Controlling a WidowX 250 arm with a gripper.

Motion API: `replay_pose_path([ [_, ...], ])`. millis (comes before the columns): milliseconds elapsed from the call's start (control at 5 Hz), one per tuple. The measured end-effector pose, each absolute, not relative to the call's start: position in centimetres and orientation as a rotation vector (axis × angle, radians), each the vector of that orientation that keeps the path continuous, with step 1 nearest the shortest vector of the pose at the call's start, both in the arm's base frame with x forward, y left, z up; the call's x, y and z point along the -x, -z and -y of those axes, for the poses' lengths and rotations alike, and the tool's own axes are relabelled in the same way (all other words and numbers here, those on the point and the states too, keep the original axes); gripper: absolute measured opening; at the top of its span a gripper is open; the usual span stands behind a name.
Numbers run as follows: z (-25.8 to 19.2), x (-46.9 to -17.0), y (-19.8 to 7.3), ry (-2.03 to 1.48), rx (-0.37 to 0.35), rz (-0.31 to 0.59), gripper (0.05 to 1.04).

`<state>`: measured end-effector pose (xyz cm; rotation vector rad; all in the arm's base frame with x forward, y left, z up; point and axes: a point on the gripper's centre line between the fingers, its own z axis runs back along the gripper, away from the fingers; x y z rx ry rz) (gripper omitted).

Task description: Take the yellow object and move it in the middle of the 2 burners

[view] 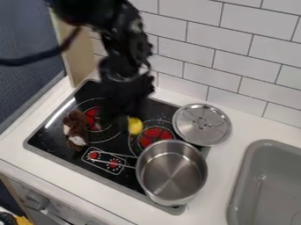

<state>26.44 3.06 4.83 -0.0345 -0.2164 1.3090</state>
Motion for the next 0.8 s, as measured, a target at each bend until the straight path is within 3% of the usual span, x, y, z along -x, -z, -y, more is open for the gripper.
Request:
replay_pose_path([
  [200,-4.9,-24.4,-6.6,-1.431,0.050,0.260,0.403],
  [400,-6.7,-21.4,-7.0,-1.579,0.041,0.230,0.403],
  [600,-7.4,-19.7,-6.0,-1.674,0.033,0.165,0.403],
  [800,-8.5,-19.8,-3.3,-1.707,0.054,0.063,0.403],
])
